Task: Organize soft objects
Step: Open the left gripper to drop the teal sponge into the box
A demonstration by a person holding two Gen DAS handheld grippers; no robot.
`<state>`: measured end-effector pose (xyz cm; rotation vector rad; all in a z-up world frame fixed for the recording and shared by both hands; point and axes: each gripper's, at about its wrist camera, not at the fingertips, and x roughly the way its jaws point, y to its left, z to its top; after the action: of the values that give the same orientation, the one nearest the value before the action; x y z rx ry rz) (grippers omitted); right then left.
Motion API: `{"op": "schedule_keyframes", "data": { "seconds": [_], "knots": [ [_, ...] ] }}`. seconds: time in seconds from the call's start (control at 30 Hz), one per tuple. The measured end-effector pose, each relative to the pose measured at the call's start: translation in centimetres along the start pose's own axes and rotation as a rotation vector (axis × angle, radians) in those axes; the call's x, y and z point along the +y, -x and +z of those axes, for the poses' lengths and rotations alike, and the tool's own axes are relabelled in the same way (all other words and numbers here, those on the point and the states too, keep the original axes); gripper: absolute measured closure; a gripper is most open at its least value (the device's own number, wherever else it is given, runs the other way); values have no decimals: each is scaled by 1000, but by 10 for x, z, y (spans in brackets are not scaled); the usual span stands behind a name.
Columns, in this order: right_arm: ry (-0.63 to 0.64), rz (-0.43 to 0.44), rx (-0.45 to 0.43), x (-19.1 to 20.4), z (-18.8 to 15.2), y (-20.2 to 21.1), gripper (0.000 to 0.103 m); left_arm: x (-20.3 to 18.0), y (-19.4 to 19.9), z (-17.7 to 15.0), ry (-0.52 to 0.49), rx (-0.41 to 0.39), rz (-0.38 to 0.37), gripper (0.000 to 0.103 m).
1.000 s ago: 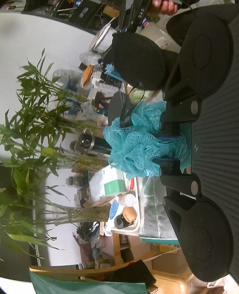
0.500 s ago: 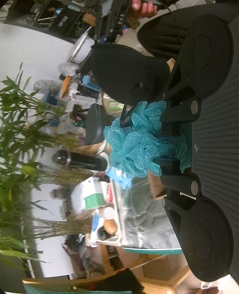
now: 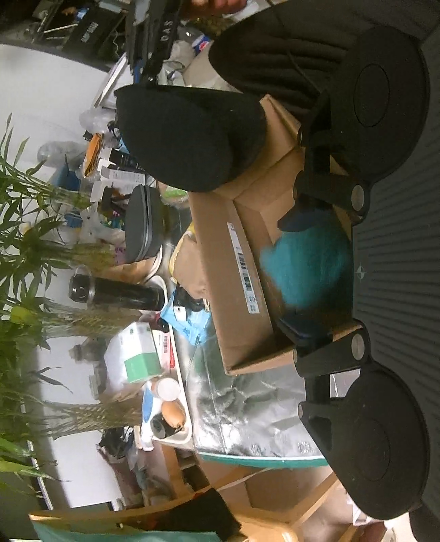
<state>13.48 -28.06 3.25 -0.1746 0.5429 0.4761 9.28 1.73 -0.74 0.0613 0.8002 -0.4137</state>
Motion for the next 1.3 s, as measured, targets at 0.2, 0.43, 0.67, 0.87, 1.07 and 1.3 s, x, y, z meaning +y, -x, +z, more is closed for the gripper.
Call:
{"op": "schedule_keyframes", "data": {
  "seconds": [0.2, 0.43, 0.67, 0.87, 1.07, 1.3],
  "knots": [
    [-59, -6, 46, 6, 10, -7, 91, -2, 8, -7, 9, -14, 0, 45],
    [80, -89, 26, 33, 26, -16, 91, 1, 15, -7, 30, -30, -6, 45],
    [121, 26, 55, 46, 25, -18, 18, 6, 21, -7, 53, -51, 10, 45],
    [72, 33, 72, 37, 13, -15, 8, 14, 27, -8, 91, -56, 20, 45],
    [-8, 96, 117, 31, -1, -16, 2, 19, 27, -8, 124, -30, 55, 45],
    [-65, 131, 192, 34, -18, -24, 0, 18, 20, -10, 108, 31, 120, 42]
  ]
}}
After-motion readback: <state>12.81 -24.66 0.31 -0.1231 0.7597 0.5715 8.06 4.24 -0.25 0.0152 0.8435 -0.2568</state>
